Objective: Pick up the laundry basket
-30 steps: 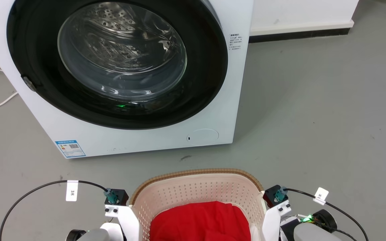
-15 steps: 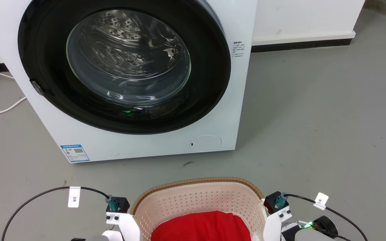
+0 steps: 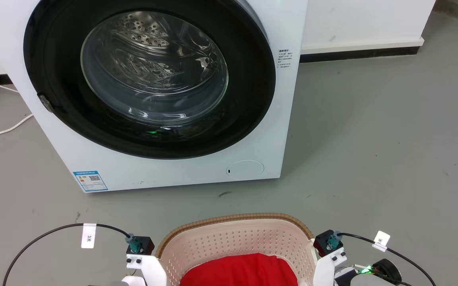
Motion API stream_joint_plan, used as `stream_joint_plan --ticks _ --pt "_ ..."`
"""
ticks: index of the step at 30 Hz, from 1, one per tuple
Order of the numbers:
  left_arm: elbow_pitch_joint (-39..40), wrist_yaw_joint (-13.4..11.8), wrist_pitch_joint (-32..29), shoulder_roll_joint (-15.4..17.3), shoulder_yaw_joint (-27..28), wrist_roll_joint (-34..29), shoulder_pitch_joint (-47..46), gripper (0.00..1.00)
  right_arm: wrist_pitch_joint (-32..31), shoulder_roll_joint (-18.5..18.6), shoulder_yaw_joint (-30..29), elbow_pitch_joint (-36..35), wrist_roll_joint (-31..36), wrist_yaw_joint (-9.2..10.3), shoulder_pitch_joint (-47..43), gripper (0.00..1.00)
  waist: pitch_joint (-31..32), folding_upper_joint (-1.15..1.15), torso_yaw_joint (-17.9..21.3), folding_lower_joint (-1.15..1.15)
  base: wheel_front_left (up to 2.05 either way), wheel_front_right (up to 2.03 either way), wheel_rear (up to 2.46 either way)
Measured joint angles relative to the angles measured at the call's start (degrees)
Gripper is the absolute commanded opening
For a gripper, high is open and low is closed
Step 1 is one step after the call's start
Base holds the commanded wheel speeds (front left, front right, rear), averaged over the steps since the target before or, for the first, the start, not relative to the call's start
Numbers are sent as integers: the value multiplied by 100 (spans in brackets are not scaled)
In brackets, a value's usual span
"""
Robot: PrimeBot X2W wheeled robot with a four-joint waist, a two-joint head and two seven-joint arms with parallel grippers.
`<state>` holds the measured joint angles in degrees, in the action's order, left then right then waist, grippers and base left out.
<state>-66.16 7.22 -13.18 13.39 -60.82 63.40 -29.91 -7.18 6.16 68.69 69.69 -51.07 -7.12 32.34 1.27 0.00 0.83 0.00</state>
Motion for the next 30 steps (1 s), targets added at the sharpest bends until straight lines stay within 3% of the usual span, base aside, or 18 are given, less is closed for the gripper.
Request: stream_joint_plan --ticks 30 --pt "-44 1 77 26 -382 441 -59 0 83 0 365 54 -296 0 58 0 -42 0 0 0 0 0 0"
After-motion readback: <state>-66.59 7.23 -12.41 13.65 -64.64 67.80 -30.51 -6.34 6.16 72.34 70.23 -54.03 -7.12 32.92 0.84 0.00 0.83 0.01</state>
